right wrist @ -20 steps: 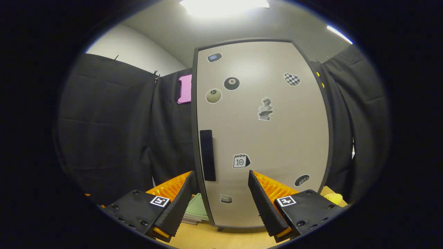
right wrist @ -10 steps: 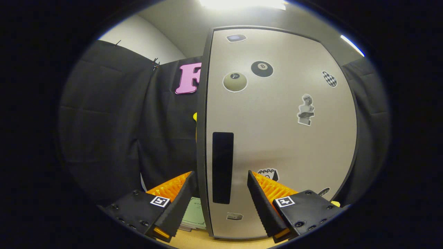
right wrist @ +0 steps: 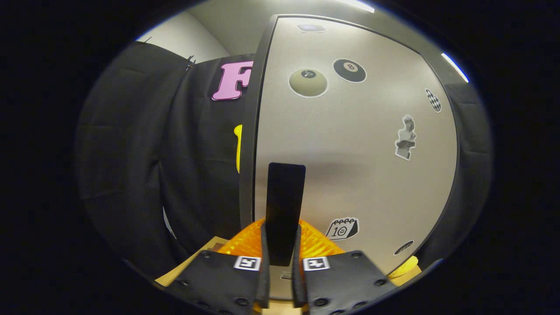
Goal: Open the cabinet door with the right hand, grasp the bottle in the cabinet with the left hand and place it on the coaster, then close the cabinet door with the right hand.
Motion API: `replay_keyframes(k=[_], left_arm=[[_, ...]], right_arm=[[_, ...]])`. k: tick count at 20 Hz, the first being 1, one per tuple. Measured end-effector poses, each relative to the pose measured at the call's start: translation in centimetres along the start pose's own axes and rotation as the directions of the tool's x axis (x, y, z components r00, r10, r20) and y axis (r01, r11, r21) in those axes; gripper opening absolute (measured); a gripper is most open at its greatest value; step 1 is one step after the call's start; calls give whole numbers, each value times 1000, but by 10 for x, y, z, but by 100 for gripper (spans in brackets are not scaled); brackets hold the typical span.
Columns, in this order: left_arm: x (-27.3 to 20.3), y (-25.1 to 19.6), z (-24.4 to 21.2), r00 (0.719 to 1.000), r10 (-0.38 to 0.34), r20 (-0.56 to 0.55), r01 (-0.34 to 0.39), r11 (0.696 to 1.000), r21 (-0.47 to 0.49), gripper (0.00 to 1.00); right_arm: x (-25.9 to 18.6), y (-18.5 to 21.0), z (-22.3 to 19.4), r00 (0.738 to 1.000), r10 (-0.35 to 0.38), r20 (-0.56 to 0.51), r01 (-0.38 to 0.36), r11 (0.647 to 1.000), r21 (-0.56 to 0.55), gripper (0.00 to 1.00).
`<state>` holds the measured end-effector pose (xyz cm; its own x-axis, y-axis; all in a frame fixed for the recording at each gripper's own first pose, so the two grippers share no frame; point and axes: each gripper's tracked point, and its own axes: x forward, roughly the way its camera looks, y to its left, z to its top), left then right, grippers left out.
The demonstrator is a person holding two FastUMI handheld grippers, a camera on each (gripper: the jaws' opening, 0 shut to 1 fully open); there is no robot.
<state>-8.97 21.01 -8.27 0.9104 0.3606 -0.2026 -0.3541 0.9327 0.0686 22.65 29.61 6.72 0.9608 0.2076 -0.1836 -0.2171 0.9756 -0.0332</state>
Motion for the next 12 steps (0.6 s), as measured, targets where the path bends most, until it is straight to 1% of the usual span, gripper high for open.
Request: replay_keyframes(k=[1, 2, 3, 6, 8, 12], left_arm=[[0, -1, 0, 1000, -9, 2, 9, 1000, -2, 83], [1, -3, 1, 1000, -24, 5, 24, 1000, -4, 83], [3, -5, 2, 999, -38, 8, 38, 999, -4, 83], [8, -12, 8, 996, -86, 25, 85, 996, 12, 85], [19, -34, 22, 992, -124, 37, 124, 992, 16, 83], [30, -71, 43, 975, -209, 82, 207, 978, 31, 83]], right_arm=[[0, -2, 0, 1000, 21, -10, -21, 1000, 0, 20], [-3, -1, 1, 999, 44, -7, -44, 999, 8, 12], [-4, -2, -1, 998, 67, -12, -67, 998, 4, 15], [-12, -4, -2, 993, 121, -11, -121, 993, 14, 14], [-20, -6, -4, 986, 163, -16, -163, 986, 25, 14], [-26, -12, -4, 971, 237, -19, -236, 970, 51, 14]])
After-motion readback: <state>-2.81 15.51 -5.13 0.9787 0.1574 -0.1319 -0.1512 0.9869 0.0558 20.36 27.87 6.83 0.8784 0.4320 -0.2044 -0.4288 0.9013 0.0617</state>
